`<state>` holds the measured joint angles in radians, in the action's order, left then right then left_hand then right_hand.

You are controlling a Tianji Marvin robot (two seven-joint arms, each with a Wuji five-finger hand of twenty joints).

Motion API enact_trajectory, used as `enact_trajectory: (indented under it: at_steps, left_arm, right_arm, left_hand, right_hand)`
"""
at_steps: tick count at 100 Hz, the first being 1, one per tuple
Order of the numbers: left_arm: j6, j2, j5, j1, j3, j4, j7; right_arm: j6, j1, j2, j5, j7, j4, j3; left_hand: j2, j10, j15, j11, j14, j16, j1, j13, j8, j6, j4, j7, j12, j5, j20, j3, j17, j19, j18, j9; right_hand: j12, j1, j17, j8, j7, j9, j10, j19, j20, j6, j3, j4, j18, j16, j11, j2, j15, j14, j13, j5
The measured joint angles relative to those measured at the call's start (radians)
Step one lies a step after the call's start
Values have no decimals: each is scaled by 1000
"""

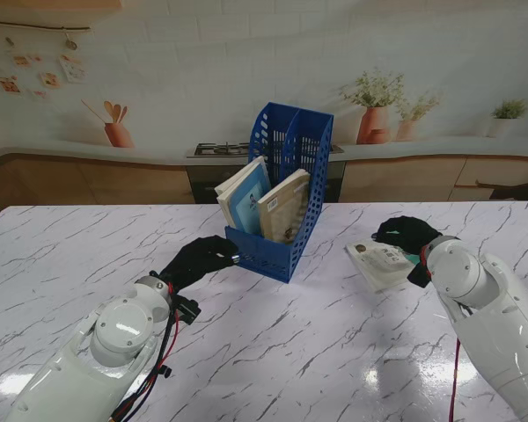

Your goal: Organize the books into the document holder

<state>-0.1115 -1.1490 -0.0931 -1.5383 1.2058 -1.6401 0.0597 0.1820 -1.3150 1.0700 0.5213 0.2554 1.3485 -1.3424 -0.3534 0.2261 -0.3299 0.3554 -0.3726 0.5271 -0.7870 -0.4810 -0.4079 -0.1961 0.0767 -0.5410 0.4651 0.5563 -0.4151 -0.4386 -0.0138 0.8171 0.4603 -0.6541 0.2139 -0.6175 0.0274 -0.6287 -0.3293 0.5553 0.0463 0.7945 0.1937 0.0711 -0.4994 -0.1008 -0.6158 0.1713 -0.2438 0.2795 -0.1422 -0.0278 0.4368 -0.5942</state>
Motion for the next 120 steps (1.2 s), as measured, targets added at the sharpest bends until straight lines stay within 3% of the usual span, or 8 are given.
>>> enact_trajectory:
  at_steps: [24, 38, 54, 71, 81, 108, 120]
  left_arm:
    - [-11, 1, 0, 1, -4, 1, 8]
    - [-15, 2, 8, 3, -7, 5, 16]
    - [-17, 2, 11, 3, -7, 6, 17]
    - [-16, 2, 16, 2, -4, 6, 19]
    - [-13, 2, 18, 2, -2, 6, 22]
    - [-5, 2, 33, 4, 1, 11, 17]
    - [-1, 1, 34, 3, 4, 12, 14]
  right_arm:
    - [38, 29, -4, 58, -6, -84, 14]
    - [49, 28, -16, 97, 41, -92, 14]
    - [74, 6, -25, 113, 46, -86, 10]
    - [87, -45, -47, 133, 150, -20, 2]
    - [89, -70, -61, 143, 201, 24, -9]
    - [91, -136, -84, 141, 269, 117, -32]
    - [116, -169, -102, 136, 379, 199, -35]
  left_hand:
    - [0, 0, 0, 0, 0, 0, 0, 0, -2, 0, 0, -10, 0, 0, 0, 0, 0, 0, 0, 0]
    - [0, 0, 0, 0, 0, 0, 0, 0, -11, 0, 0, -12, 0, 0, 0, 0, 3, 0, 0, 0]
    - [0, 0, 0, 0, 0, 1, 0, 0, -11, 0, 0, -14, 0, 0, 0, 0, 3, 0, 0, 0]
    - [0, 0, 0, 0, 0, 1, 0, 0, -11, 0, 0, -15, 0, 0, 0, 0, 4, 0, 0, 0]
    - [0, 0, -6, 0, 0, 1, 0, 0, -11, 0, 0, -15, 0, 0, 0, 0, 4, 0, 0, 0]
    - [6, 0, -6, 0, 0, 2, -8, 0, -11, 0, 0, -15, 0, 0, 0, 1, 6, 0, 0, 0]
    - [6, 0, -6, 0, 0, 2, -9, 0, -11, 0, 0, -15, 0, 0, 0, 12, 6, 0, 0, 0]
  right_hand:
    - [-11, 0, 0, 4, 13, -11, 12, 26, 0, 2, 0, 0, 0, -12, 2, -14, 0, 0, 0, 11]
    - [-21, 0, 9, 5, 14, -11, 18, 30, 0, 13, 0, 0, 1, -12, 2, -21, 1, 4, 0, 11]
    - [-21, 0, 15, 17, 14, -10, 34, 40, 0, 42, 0, 0, 1, -12, 8, -35, 13, 14, 0, 11]
    - [-76, 0, 22, 52, 45, -47, 35, 52, 0, 54, 0, 0, 3, -54, 92, -60, 56, 18, -21, 16]
    - [-85, 0, 25, 52, 46, -47, 35, 52, 0, 55, 4, 0, 102, -56, 103, -72, 57, 19, -21, 6]
    - [-104, -26, 26, 55, 70, -54, 40, 54, 0, 60, 79, 0, 103, -63, 150, -112, 93, 20, -21, 1]
    - [-125, -38, 26, 55, 70, -89, 48, 64, 0, 82, 142, 0, 128, -84, 194, -147, 136, 24, -45, -12]
